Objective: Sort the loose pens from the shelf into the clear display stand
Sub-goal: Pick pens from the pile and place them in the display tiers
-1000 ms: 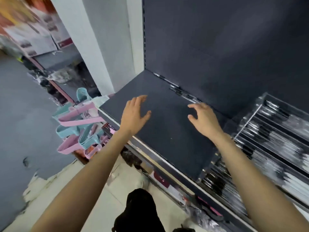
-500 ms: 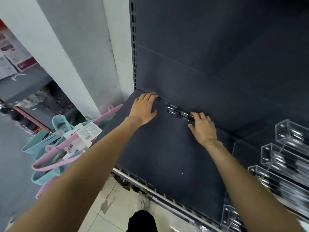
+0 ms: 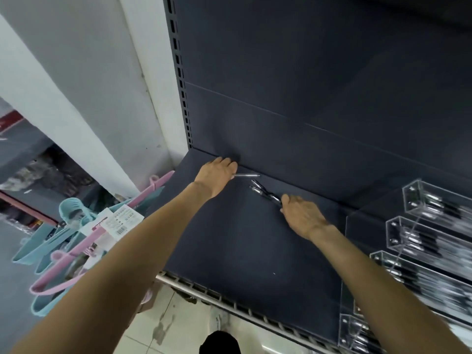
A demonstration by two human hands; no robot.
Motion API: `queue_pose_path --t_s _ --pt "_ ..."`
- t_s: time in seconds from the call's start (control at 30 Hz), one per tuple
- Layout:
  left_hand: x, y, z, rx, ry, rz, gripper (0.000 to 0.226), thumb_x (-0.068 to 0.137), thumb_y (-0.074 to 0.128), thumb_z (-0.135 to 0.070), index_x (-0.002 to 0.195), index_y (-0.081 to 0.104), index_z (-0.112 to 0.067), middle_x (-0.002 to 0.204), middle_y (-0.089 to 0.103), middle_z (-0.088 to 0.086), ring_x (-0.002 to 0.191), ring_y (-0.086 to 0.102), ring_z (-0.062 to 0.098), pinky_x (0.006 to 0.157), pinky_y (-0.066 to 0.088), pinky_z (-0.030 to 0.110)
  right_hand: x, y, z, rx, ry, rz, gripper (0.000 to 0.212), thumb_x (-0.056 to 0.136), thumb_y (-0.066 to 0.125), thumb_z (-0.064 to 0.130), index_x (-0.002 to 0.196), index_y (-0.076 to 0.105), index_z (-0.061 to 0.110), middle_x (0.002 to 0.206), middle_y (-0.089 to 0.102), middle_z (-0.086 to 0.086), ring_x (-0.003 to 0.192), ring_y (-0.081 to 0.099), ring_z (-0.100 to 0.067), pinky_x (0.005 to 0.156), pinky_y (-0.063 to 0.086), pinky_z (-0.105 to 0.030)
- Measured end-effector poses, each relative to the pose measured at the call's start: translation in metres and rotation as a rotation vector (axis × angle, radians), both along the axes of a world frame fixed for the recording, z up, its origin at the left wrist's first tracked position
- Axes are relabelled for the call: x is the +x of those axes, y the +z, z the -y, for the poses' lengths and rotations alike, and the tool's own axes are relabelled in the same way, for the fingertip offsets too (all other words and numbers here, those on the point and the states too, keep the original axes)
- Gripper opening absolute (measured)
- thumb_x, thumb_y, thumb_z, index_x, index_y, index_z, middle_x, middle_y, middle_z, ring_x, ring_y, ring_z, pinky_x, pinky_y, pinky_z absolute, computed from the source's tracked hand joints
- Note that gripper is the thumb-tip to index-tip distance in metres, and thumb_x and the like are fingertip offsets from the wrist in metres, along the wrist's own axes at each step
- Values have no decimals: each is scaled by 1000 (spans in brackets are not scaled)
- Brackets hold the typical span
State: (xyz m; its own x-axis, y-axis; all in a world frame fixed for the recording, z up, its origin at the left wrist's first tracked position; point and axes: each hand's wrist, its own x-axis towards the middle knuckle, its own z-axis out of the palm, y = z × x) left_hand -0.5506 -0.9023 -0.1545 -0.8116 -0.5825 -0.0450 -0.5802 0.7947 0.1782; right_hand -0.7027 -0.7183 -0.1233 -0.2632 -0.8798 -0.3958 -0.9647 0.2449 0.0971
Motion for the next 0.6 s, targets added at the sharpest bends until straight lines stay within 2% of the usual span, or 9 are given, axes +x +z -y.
queue_pose_path --t_s 0.03,0.07,0.13,0.17,0.23,0.3,0.37,0.47,0.6 --pt "6 5 -7 148 77 -110 18 101 42 -21 111 52 -11 109 57 6 99 55 24 83 45 33 2 4 -7 -17 -39 52 17 103 28 22 104 39 10 109 55 -11 97 53 -27 70 38 -34" --pt "13 13 -17 388 192 -267 16 100 44 -20 106 55 -11 99 60 3 88 59 21 76 47 32 4 9 -15 -60 -120 153 17 103 27 24 99 38 12 101 56 -8 92 55 -27 68 38 -33" --pt "28 31 -42 963 378 -616 12 99 48 -17 103 57 -9 88 63 -1 76 61 14 68 52 27 16 21 -31 -205 -390 517 22 102 30 29 93 41 13 89 56 1 85 56 -21 70 40 -31" --pt "35 41 -56 1170 414 -743 14 99 48 -16 105 58 -8 89 64 -1 76 63 13 68 54 26 25 27 -38 -304 -524 738 23 102 33 29 92 47 13 87 58 4 85 56 -15 72 41 -26" --pt "49 56 -81 1410 404 -898 17 99 46 -13 109 58 -5 94 67 0 81 65 11 71 56 27 44 42 -52 -492 -690 1109 20 101 40 25 91 56 17 81 63 8 80 55 -7 69 40 -19" --pt "57 69 -102 1519 386 -988 19 98 45 -9 111 58 -5 98 69 1 88 66 12 75 56 29 60 55 -65 -568 -739 1333 17 99 43 22 95 59 17 75 65 7 70 54 -4 59 39 -16" --pt "60 81 -119 1579 407 -1035 23 97 46 -6 117 58 -6 99 69 2 91 67 14 77 56 30 71 65 -75 -583 -720 1433 17 99 43 19 99 60 16 74 64 5 65 52 -3 51 37 -16" --pt "59 95 -143 1556 436 -1039 27 95 48 -5 119 61 -10 96 68 3 90 66 14 74 55 29 77 71 -85 -580 -659 1444 16 98 46 19 100 62 17 75 62 5 63 50 -6 51 38 -17" --pt "56 103 -167 1484 417 -1013 28 90 59 -9 117 62 -11 101 69 1 97 66 15 76 54 28 77 70 -95 -530 -534 1360 15 96 50 26 105 63 26 69 55 9 61 43 -14 57 39 -23"
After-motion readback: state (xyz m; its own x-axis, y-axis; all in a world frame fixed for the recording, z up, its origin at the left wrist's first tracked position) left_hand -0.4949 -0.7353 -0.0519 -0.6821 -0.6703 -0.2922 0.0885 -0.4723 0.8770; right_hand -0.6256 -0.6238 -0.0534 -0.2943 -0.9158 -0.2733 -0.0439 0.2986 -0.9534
